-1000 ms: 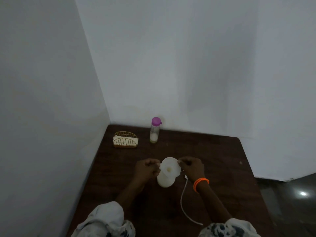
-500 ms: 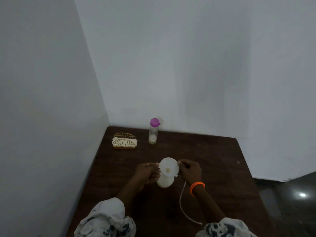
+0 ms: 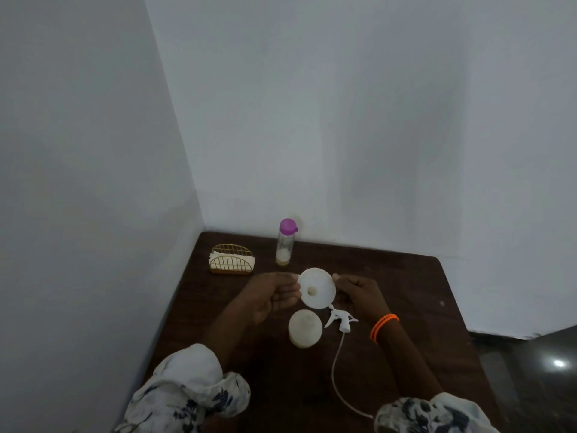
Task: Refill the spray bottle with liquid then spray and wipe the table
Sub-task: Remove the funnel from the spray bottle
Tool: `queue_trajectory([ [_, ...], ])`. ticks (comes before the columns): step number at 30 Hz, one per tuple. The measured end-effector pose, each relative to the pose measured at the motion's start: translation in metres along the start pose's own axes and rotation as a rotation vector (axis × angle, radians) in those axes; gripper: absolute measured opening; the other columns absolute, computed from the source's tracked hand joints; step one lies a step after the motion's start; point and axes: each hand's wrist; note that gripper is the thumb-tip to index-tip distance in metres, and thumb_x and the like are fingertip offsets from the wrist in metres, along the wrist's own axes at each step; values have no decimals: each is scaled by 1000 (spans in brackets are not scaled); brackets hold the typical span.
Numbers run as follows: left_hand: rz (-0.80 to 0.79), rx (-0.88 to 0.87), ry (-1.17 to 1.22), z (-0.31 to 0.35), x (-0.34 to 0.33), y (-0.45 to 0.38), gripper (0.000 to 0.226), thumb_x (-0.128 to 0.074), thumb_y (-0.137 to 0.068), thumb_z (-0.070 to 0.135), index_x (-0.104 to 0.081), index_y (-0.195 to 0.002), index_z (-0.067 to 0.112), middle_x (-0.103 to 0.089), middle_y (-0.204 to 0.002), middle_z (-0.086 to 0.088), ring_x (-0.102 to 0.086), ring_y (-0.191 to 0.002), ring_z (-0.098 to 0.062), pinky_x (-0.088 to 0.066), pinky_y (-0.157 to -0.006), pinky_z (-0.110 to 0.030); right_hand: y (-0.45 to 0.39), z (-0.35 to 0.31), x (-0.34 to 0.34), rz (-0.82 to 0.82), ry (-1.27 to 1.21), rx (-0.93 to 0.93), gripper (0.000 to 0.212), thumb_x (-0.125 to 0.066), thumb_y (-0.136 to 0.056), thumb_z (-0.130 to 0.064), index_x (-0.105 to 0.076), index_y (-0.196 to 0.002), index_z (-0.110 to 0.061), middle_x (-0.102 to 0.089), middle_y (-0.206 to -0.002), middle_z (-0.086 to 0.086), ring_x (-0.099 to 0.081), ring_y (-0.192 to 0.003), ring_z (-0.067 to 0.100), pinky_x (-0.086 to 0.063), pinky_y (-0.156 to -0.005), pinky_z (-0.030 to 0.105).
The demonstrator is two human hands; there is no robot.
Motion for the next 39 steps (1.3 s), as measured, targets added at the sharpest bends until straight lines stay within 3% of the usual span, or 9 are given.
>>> queue_trajectory([
  [5,0,-77,-61,27,-7,-23,28,-73,-90,11,-70,-114,-2,-76,-102,-21,-76,-95,-29,-62,-82,-38,-25,-3,-7,113,105,96,27,-69,-93,-32,-78,-87,-7,-71,-76,21,-66,-62,22,-57,-59,34],
  [8,39,-67,-82,34,-9,-49,29,-77,-88,14,-71,-113,0,-76,-101,-20,-76,-95,-30,-62,-87,-43,-46,5,-12,127,98,64,25,-69,-92,-32,-77,-91,-9,-74,-84,19,-72,-76,29,-62,-69,39],
  [13,125,30,-114,20,-2,-108,25,-77,-85,4,-72,-108,-1,-75,-106,-19,-75,-97,-28,-61,-90,-45,-86,33,-15,104,211,67,15,-80,-83,-25,-78,-92,-13,-77,-88,6,-73,-83,20,-61,-74,33],
  [19,250,221,-165,-19,6,-168,21,-75,-85,4,-72,-106,8,-74,-107,-14,-74,-95,-24,-64,-80,-35,-143,88,-7,40,528,47,41,-86,-73,-30,-72,-110,-19,-73,-106,-6,-68,-97,6,-57,-83,22],
  [22,332,225,-207,-36,9,-217,13,-76,-86,6,-75,-98,11,-73,-105,-11,-73,-94,-23,-63,-75,-31,-187,109,-4,13,618,-21,52,-87,-72,-29,-67,-120,-19,-67,-117,-5,-64,-106,10,-50,-82,16],
  [26,392,185,-246,-48,6,-230,8,-77,-86,7,-77,-90,13,-74,-103,-11,-72,-92,-23,-63,-83,-40,-197,115,-12,51,657,-30,59,-87,-72,-28,-64,-125,-17,-66,-125,1,-63,-113,16,-51,-92,23],
  [30,403,161,-334,-52,9,-249,18,-74,-87,3,-73,-83,21,-73,-106,-13,-71,-93,-23,-63,-85,-43,-214,123,-16,119,711,-15,57,-88,-70,-23,-66,-121,-15,-69,-121,4,-65,-108,20,-52,-91,27],
  [35,387,99,-346,-57,15,-252,25,-65,-88,-5,-74,-111,2,-73,-110,-15,-67,-72,-16,-62,-70,-30,-217,127,-20,116,762,37,53,-86,-70,-23,-67,-119,-17,-69,-120,4,-65,-109,22,-54,-95,33],
  [39,397,170,-407,-56,14,-242,19,-70,-90,1,-75,-90,19,-71,-104,-11,-70,-94,-24,-62,-87,-43,-211,123,-16,91,754,37,52,-85,-73,-22,-66,-121,-18,-68,-121,1,-64,-111,19,-53,-95,32],
])
Point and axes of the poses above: each hand's wrist, its own y-axis away from the middle knuckle, its own x-axis out of the back of the hand, z = x × y
